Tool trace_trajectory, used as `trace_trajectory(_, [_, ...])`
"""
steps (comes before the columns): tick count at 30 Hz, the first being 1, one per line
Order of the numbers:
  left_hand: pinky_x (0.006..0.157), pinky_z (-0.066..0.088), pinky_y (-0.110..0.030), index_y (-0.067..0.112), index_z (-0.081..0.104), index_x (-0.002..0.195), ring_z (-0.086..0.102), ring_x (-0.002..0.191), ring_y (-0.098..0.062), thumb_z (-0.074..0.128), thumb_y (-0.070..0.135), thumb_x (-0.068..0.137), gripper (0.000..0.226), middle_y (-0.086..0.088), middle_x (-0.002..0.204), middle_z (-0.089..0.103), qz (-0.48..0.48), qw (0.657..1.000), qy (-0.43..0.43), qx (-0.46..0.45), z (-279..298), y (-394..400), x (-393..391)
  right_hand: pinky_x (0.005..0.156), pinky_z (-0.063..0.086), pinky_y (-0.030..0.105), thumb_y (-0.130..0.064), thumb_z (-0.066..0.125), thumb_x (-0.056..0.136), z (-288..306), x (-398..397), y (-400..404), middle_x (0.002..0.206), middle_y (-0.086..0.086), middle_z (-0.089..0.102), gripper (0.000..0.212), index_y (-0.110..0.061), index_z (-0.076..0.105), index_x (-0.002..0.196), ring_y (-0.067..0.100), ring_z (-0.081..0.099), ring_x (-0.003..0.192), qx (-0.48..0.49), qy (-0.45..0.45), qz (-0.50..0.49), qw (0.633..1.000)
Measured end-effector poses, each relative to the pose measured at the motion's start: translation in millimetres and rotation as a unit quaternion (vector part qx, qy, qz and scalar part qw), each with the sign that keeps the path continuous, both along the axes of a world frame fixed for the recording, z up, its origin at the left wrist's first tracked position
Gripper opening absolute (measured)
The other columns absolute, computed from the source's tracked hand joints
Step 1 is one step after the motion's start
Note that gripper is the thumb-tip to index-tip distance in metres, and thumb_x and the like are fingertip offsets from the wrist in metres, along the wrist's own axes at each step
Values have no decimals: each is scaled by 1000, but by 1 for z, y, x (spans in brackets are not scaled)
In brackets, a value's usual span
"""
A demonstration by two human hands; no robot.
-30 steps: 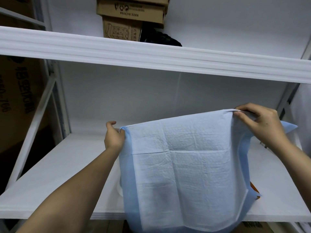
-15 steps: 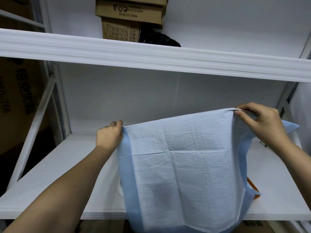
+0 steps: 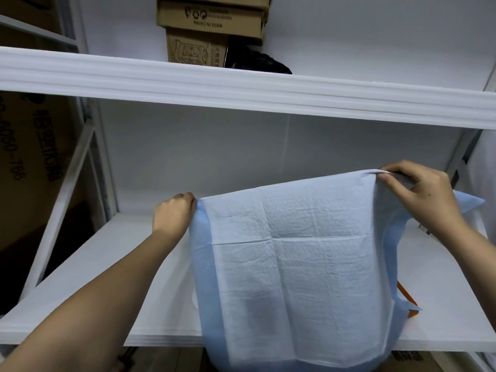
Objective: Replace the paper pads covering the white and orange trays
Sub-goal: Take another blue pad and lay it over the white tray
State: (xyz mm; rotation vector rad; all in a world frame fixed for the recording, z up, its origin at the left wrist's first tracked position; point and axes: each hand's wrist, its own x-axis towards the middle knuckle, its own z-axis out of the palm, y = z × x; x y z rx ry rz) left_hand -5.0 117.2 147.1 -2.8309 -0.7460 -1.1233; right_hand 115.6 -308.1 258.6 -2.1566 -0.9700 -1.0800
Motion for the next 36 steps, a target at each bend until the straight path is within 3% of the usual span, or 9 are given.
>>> trace_trajectory(3, [64,44,-33,12,62,82,57,73,-32,46,25,95,24,-7,76,61,-29,961,-87,-261,3,-2,-1,76,36,7,-14,65,87,-1,2,0,89,0,69,10,-10,71,94,12,60,84,8,16,-9,1000])
trace_trajectory(7, [72,53,-38,15,56,71,54,77,-27,48,20,94,25,-10,79,57,-87,777,-198,-591,9,1,-2,76,34,3,-15,65,88,-2,5,-1,87,-6,65,10,-11,71,94,8,58,86,24,44,-17,999])
trace_trajectory(11, [57,44,-27,13,47,72,51,63,-18,42,13,92,21,-4,70,51,-71,672,-212,-706,22,0,-7,76,32,2,-16,64,88,-4,7,0,86,-7,64,9,-12,70,93,7,57,86,23,54,-24,998])
trace_trajectory(17, [56,42,-28,13,46,75,48,60,-18,40,18,94,21,-4,73,49,-42,677,-215,-703,22,9,-9,76,33,1,-14,66,88,-5,8,6,88,-3,68,7,-12,71,92,15,62,87,25,63,-16,998])
trace_trajectory(20, [72,41,-30,12,51,98,52,77,-22,44,37,96,26,-5,82,51,-59,685,-175,-705,22,6,-9,80,42,19,-16,66,88,-5,6,12,92,0,71,8,-13,71,92,20,64,91,13,67,-14,998])
trace_trajectory(24, [58,40,-26,13,48,73,46,62,-17,59,16,90,21,-5,72,48,-44,701,-193,-685,20,5,-7,81,48,34,-20,65,88,-4,6,16,93,0,72,8,-15,70,92,23,66,92,2,60,-14,998])
trace_trajectory(27, [68,42,-29,13,46,67,48,66,-24,58,9,88,24,-4,70,47,-8,689,-236,-685,19,11,-11,81,47,35,-22,65,88,-2,6,15,93,-1,72,8,-16,70,92,23,66,92,-7,59,-14,998])
trace_trajectory(32, [85,49,-38,9,61,119,58,108,-37,42,12,98,29,-18,116,61,-14,721,-234,-652,19,14,-18,80,46,31,-19,65,88,1,4,15,92,-1,71,8,-15,70,92,21,65,90,11,49,-6,999])
trace_trajectory(36, [56,44,-27,16,60,99,52,57,-17,43,34,99,25,-6,72,53,-98,701,-171,-686,22,12,-26,80,44,29,-17,65,88,2,5,13,92,0,71,8,-14,70,92,21,64,90,21,53,-9,998])
